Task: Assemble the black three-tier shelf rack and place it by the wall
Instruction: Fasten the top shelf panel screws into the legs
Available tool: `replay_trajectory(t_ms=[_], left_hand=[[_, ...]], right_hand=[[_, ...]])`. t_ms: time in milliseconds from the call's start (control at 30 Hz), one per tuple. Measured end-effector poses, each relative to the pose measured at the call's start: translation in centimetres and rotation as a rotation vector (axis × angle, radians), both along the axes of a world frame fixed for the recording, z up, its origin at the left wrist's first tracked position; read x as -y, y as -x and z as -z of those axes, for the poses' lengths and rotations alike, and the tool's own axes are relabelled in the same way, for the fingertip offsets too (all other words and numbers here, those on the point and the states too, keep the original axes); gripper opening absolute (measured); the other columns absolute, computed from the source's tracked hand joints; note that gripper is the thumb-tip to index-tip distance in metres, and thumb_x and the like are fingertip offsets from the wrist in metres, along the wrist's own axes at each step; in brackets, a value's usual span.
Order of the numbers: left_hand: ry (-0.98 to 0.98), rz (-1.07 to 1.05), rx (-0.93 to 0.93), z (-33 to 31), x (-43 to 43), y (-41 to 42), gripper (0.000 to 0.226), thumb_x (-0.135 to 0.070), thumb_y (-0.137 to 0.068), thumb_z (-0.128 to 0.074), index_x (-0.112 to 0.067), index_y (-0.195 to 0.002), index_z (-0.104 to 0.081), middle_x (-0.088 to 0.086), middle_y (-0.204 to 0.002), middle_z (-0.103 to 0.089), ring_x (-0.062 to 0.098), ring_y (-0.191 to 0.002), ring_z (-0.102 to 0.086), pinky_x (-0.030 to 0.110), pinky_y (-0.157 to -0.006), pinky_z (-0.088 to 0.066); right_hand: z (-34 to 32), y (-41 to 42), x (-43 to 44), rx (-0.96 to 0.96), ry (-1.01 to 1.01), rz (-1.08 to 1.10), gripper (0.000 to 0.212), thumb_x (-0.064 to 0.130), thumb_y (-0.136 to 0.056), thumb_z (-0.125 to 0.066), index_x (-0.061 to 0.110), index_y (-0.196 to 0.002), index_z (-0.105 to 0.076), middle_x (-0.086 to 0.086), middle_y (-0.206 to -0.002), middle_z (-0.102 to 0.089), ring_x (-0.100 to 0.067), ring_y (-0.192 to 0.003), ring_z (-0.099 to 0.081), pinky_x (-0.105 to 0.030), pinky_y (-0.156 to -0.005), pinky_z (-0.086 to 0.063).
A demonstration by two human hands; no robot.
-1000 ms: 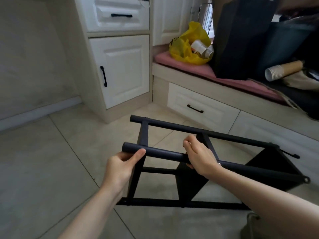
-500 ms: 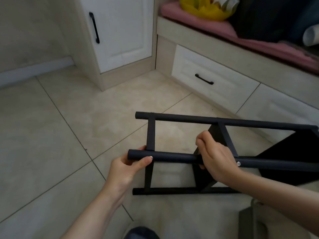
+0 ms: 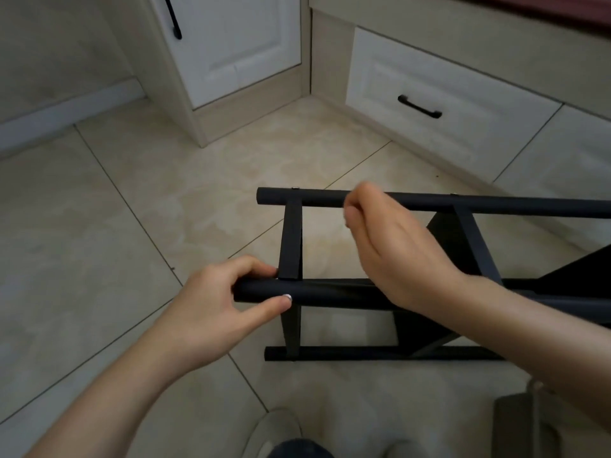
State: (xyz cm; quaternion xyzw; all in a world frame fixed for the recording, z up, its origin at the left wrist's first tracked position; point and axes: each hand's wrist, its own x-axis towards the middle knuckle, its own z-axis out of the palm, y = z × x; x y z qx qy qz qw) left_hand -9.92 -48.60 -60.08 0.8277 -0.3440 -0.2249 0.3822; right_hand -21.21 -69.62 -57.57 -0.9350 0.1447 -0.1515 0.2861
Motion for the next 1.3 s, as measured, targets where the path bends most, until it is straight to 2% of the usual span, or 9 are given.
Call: replay_trajectory(t_ms=[133,333,400,500,633,833,1033,1167,1300], left_hand=[[-0.353,0.264,0.21,-2.5,1.1,-0.9,0.04,-0.075,-0.08,-0.044,-0.038,-0.084,-0.057,-0.01,-0.076,-0.063,0.006,-0.074,-0.059,0.033,-0.069,-0.049],[-0.67,0.494,0.207,-4.0,2.4,-1.9,0.031,-0.076,-0.076,-0.03,-0.047,-0.082,-0.038,-0.007,-0.075,-0.055,0.004,-0.065,-0.055,0.025,-0.055,-0.036],[-0.649,0.544,0.206,-3.7,2.4,-2.2,0.036,-0.081,-0.075,-0.03,-0.047,-0.082,-0.035,-0.006,-0.072,-0.053,-0.001,-0.067,-0.053,0.022,-0.053,-0.036],[-0.594,0.566,0.257,-2.8,2.2,-2.6,0.053,-0.091,-0.065,-0.023,-0.043,-0.086,-0.035,-0.006,-0.07,-0.052,-0.005,-0.075,-0.053,0.018,-0.058,-0.04],[-0.45,0.535,0.29,-1.3,1.5,-2.9,0.06,-0.094,-0.068,-0.02,-0.041,-0.09,-0.036,-0.007,-0.067,-0.054,0.004,-0.075,-0.055,0.023,-0.057,-0.04],[-0.116,0.463,0.355,0.2,1.3,-2.9,0.047,-0.08,-0.081,-0.04,-0.034,-0.075,-0.041,-0.005,-0.06,-0.051,0.015,-0.064,-0.052,0.034,-0.056,-0.043],[0.067,0.368,0.451,1.3,1.3,-2.2,0.042,-0.069,-0.082,-0.056,-0.035,-0.069,-0.035,-0.012,-0.054,-0.036,0.013,-0.051,-0.04,0.021,-0.065,-0.035],[0.107,0.297,0.397,2.2,0.6,-1.4,0.045,-0.071,-0.077,-0.061,-0.032,-0.067,-0.042,-0.011,-0.054,-0.039,0.012,-0.052,-0.043,0.025,-0.066,-0.037],[0.113,0.269,0.288,3.0,-0.3,-1.1,0.042,-0.07,-0.073,-0.067,-0.034,-0.067,-0.045,-0.011,-0.056,-0.043,0.013,-0.057,-0.046,0.016,-0.066,-0.03]], right_hand=[[0.6,-2.8,0.2,0.013,-0.018,-0.035,0.02,0.029,-0.106,-0.031,0.02,-0.095,-0.045,0.011,-0.084,-0.048,-0.012,-0.082,-0.044,-0.034,-0.065,-0.041],[1.0,-6.9,1.2,-0.072,-0.001,-0.07,0.024,0.027,-0.107,-0.03,0.013,-0.105,-0.05,-0.005,-0.114,-0.062,-0.024,-0.105,-0.052,-0.044,-0.087,-0.047],[1.2,-8.3,1.1,-0.143,-0.041,-0.111,0.025,0.03,-0.107,-0.029,0.013,-0.104,-0.046,-0.011,-0.11,-0.066,-0.029,-0.091,-0.06,-0.049,-0.077,-0.049],[1.7,-9.9,1.0,-0.155,-0.032,-0.13,0.024,0.033,-0.108,-0.028,0.015,-0.099,-0.041,-0.006,-0.08,-0.063,-0.025,-0.063,-0.055,-0.04,-0.056,-0.04],[1.7,-11.4,1.4,-0.224,-0.064,-0.084,0.024,0.035,-0.106,-0.026,0.019,-0.104,-0.043,-0.006,-0.101,-0.068,-0.029,-0.085,-0.061,-0.047,-0.076,-0.049],[1.8,-11.7,2.1,-0.248,-0.059,-0.047,0.021,0.033,-0.105,-0.029,0.024,-0.104,-0.048,0.002,-0.105,-0.067,-0.024,-0.091,-0.059,-0.04,-0.08,-0.045],[1.4,-11.5,1.8,-0.243,-0.111,-0.056,0.02,0.032,-0.104,-0.032,0.025,-0.101,-0.05,0.003,-0.104,-0.066,-0.025,-0.094,-0.058,-0.046,-0.088,-0.046],[1.3,-11.1,1.2,-0.23,-0.13,-0.067,0.02,0.033,-0.104,-0.033,0.026,-0.101,-0.051,0.002,-0.104,-0.066,-0.026,-0.096,-0.057,-0.047,-0.09,-0.046],[1.3,-10.5,0.6,-0.224,-0.155,-0.087,0.02,0.035,-0.104,-0.033,0.028,-0.099,-0.051,0.002,-0.098,-0.065,-0.026,-0.093,-0.056,-0.043,-0.085,-0.045]])
